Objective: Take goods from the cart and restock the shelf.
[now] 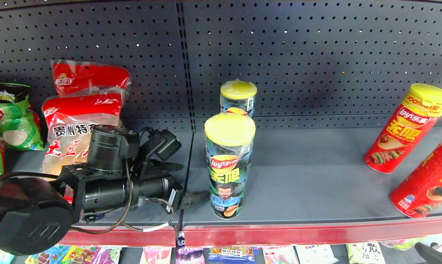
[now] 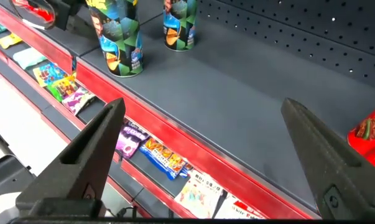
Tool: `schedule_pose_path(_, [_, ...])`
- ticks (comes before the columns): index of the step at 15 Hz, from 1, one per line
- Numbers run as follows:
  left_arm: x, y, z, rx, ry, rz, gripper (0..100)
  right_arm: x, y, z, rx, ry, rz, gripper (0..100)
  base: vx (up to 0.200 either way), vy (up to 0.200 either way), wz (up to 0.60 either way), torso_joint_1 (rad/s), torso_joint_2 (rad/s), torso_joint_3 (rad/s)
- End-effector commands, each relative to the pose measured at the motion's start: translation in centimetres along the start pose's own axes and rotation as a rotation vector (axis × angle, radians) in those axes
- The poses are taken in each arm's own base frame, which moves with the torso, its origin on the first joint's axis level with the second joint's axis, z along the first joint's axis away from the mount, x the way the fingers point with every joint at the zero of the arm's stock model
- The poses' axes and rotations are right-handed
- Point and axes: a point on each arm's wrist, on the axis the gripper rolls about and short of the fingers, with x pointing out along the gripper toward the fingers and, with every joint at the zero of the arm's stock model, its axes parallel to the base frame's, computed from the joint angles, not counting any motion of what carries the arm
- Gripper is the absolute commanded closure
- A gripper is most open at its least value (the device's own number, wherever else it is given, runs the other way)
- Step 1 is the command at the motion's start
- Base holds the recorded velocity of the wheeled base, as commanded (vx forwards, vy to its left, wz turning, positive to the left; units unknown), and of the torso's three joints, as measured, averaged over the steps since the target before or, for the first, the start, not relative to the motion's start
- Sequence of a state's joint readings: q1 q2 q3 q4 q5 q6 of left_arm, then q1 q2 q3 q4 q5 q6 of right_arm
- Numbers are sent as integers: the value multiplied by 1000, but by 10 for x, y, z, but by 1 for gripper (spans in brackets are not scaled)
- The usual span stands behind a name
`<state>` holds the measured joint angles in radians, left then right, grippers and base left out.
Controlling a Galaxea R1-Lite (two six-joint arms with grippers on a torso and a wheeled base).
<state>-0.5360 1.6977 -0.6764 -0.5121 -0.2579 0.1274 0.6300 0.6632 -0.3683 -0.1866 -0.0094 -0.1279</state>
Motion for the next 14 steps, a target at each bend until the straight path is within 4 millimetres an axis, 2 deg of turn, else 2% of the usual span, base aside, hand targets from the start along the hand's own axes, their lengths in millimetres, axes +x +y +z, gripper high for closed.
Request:
schedule_pose_path(1, [1, 0, 0, 1, 0, -4, 0, 1, 0, 0, 0, 8, -8, 0, 0, 0, 0, 0, 0, 0])
schedule_pose_path(14, [3, -7, -1, 8, 8, -23, 0, 1, -1, -2, 11, 11, -12, 0, 0, 0, 0, 0, 0, 0])
